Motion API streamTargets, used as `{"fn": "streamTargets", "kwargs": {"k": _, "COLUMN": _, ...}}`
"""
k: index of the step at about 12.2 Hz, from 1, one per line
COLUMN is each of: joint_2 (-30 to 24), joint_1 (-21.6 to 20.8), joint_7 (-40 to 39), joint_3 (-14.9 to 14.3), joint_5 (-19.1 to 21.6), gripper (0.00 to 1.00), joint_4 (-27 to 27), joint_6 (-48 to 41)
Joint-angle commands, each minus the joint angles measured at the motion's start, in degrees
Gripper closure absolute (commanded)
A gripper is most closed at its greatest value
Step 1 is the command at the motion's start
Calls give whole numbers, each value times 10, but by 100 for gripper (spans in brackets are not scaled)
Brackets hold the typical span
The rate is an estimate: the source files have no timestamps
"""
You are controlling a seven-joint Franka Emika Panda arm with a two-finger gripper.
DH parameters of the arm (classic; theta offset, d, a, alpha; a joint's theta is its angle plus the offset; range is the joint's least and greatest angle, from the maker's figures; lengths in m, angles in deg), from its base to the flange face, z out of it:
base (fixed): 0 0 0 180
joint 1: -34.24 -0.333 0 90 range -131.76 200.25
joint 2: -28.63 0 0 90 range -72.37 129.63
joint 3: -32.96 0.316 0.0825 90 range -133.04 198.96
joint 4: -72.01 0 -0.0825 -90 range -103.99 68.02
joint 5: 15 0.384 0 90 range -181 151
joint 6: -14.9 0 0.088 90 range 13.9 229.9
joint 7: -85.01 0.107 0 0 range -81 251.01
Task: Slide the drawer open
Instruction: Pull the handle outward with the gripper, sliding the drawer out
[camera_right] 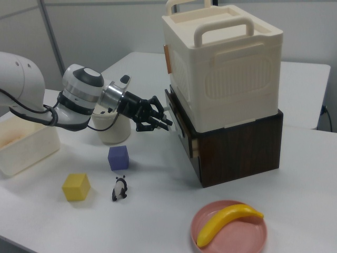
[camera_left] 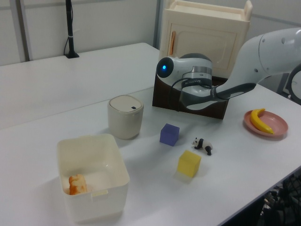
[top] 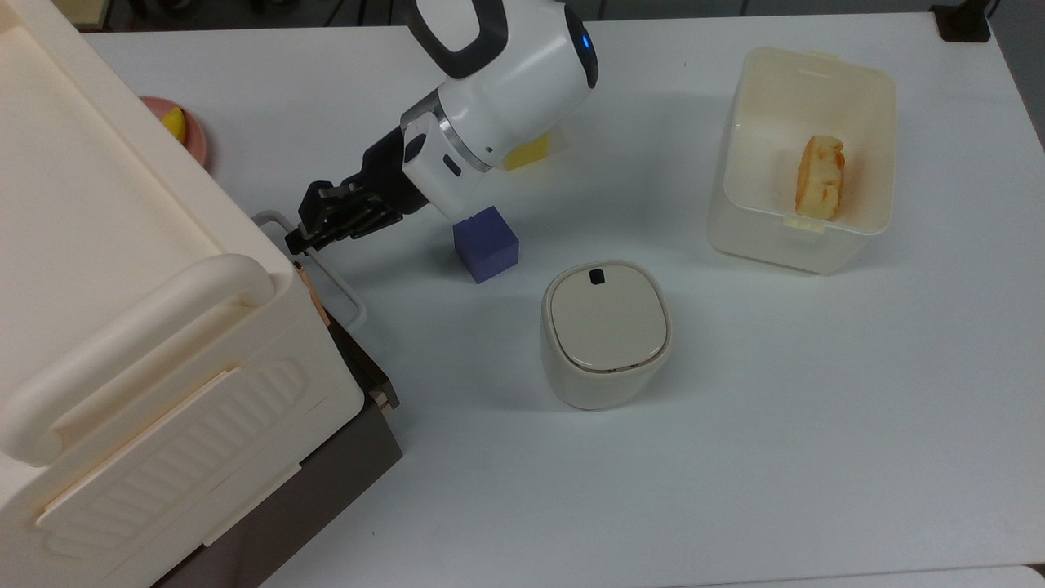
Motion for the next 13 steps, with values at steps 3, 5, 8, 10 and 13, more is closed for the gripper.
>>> {"fn": "streamTargets", "kwargs": {"k": 3, "joint_2": -57, "joint_1": -17, "joint_7": 17, "joint_3": 17, "joint_5": 11, "gripper": 100, "joint_4": -43, "joint_6": 3}}
{"fn": "streamTargets", "kwargs": {"k": 5, "joint_2": -59, "joint_1": -29, "joint_7": 17, "joint_3": 19, "joint_5": 21, "gripper": 100, "joint_4": -49, "joint_6": 1}}
{"fn": "streamTargets", "kwargs": {"k": 8, "joint_2": -68, "joint_1": -30, "joint_7": 17, "joint_3": 40, "joint_5": 32, "gripper": 100, "joint_4": -64, "joint_6": 0}}
{"fn": "streamTargets", "kwargs": {"k": 10, "joint_2": -68, "joint_1": -31, "joint_7": 17, "joint_3": 42, "joint_5": 35, "gripper": 100, "joint_4": -65, "joint_6": -1}}
{"fn": "streamTargets", "kwargs": {"k": 13, "joint_2": -68, "joint_1": -32, "joint_7": 20, "joint_3": 42, "joint_5": 38, "gripper": 100, "joint_4": -65, "joint_6": -1}}
